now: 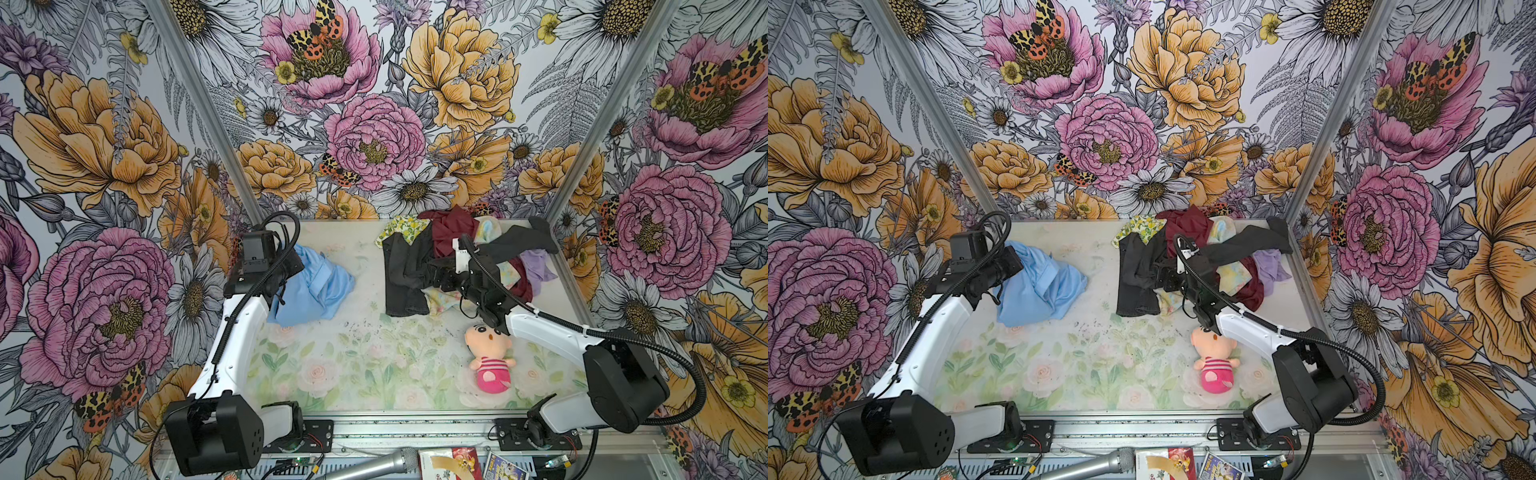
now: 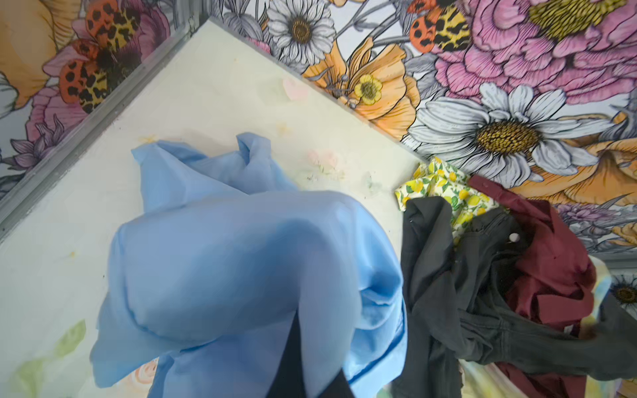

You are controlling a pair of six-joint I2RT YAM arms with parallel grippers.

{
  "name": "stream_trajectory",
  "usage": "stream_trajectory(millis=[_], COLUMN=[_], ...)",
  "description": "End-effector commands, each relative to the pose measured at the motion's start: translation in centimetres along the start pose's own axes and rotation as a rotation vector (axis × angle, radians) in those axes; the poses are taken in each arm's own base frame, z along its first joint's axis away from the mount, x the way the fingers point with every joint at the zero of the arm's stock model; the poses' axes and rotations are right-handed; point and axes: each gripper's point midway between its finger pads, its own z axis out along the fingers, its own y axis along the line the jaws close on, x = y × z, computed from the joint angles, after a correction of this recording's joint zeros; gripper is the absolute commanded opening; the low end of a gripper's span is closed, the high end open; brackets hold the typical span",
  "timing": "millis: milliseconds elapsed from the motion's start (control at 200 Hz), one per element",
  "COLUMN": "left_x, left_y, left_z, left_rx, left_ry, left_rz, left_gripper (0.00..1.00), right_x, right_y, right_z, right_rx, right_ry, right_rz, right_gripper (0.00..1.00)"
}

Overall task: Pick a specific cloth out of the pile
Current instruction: 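Carry the blue shirt with the left gripper to the open table area, then lower the blue shirt onto the table and open the left gripper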

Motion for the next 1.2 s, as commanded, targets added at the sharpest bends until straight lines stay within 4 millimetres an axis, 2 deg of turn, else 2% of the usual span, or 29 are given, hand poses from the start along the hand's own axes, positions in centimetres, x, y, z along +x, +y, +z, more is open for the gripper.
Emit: stream_trajectory(millis=[0,185,375,585,805,820,900,1196], left_x=[2.0,5.0,6.5,7.5,4.8,5.5,4.9,2.2], left_y=[1.3,2.3,1.7,2.7,2.9,3.4,4.1,6.0], left_z=[1.1,4.3,8.3,12.5,14.8,15.7,16.8,20.6], left_rx=[-0.051,-0.081,-0.112,-0.176,-0.186,-0.199,-0.211,-0.240], left_ry=[0.052,0.167,0.246,0.307,0.296,0.323,0.328,0.333], left_rz=[0.023,0.024,0.034,0.036,0.062,0.063,0.072,0.083], left_gripper=[0.00,0.00,0.00,0.00,0.00,0.00,0.00,0.00], right_x=[-0.4,-0.2,0.4,0.7,1.3,1.4,1.6,2.2], right_y=[0.7,0.6,0.5,0.8,1.0,1.1,1.4,4.2], right_z=[-0.2,0.0,0.3,0.5,1.4,1.4,1.6,2.0], right_rx=[-0.026,-0.029,-0.036,-0.060,-0.076,-0.078,-0.095,-0.229], right_ry=[-0.028,-0.019,-0.014,-0.009,0.017,0.019,0.027,0.023], right_rz=[0.003,-0.001,0.006,0.013,0.008,0.007,-0.006,-0.114], right_gripper=[0.82,0.82,0.82,0.82,0.82,0.83,0.83,0.86])
